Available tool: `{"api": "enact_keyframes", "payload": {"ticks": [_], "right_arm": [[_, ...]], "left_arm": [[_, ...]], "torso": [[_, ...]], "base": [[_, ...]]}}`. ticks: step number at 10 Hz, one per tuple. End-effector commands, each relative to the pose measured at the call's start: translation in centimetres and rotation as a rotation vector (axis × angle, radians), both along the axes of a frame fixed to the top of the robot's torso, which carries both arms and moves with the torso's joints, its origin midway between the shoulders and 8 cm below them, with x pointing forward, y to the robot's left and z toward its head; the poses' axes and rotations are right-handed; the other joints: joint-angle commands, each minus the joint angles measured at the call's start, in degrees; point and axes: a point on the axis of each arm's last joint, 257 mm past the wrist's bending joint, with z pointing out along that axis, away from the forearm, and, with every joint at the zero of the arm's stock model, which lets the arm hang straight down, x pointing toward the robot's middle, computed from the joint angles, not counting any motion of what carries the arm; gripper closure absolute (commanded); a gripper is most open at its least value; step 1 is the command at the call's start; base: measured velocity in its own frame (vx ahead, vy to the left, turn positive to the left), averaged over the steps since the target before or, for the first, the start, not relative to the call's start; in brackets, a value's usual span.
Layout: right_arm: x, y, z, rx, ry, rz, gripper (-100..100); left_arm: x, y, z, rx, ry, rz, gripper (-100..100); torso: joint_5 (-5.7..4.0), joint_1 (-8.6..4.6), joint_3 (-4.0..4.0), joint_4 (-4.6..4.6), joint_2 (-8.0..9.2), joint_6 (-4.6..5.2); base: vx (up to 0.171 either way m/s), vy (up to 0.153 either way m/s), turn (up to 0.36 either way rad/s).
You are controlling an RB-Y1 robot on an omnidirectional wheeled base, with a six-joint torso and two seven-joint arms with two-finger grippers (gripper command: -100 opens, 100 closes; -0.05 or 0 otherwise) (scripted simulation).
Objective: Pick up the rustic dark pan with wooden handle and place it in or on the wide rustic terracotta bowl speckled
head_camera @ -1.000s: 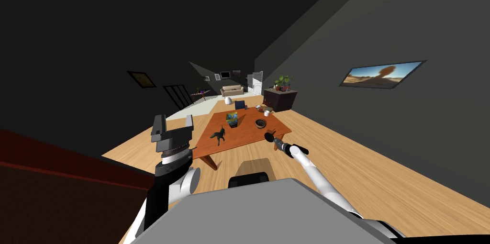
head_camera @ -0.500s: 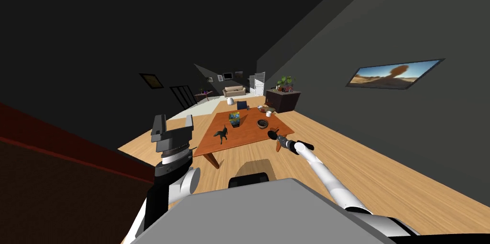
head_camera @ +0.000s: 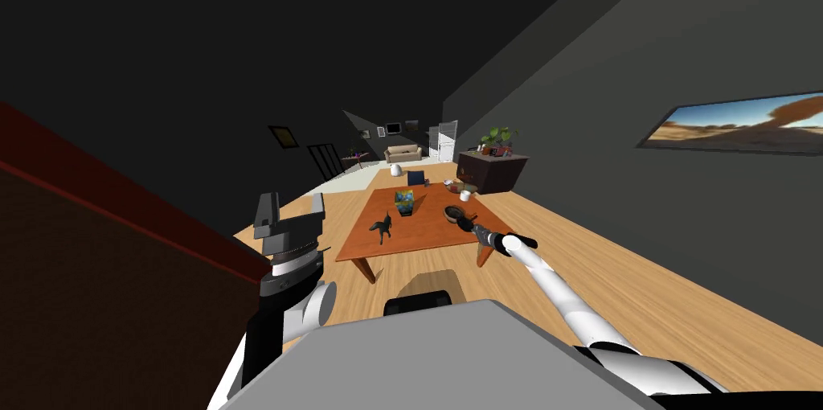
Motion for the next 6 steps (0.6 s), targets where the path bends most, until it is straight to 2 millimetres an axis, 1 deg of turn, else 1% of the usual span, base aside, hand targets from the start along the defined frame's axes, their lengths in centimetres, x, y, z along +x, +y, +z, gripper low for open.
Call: {"api": "enact_keyframes", "payload": {"ticks": [1,2,4,5,6], "right_arm": [[-0.2,-2.2,0.6,0.010,0.005,-0.042,100],[-0.2,-2.9,0.9,0.013,0.006,-0.057,100],[-0.3,-5.2,1.8,0.025,0.008,-0.107,100],[-0.3,-5.6,1.9,0.027,0.008,-0.115,100],[-0.4,-5.1,1.9,0.021,0.006,-0.103,100]], "left_arm": [[0.0,0.0,0.0,0.000,0.000,0.000,0],[0.0,0.0,0.0,0.000,0.000,0.000,0],[0.0,0.0,0.0,0.000,0.000,0.000,0],[0.0,0.0,0.0,0.000,0.000,0.000,0],[0.0,0.0,0.0,0.000,0.000,0.000,0]], "torso": [[0.00,0.00,0.00,0.00,0.00,0.00],[-0.01,0.01,-0.01,0.01,-0.04,-0.05],[0.00,0.08,-0.06,0.01,-0.14,-0.14],[-0.01,0.06,-0.05,0.00,-0.11,-0.08],[0.00,0.00,0.01,0.01,0.01,-0.01]], "base": [[0.130,0.064,0.156],[0.144,0.074,0.211],[0.137,0.058,0.248],[0.115,0.032,0.104],[0.050,0.008,0.016]]}}
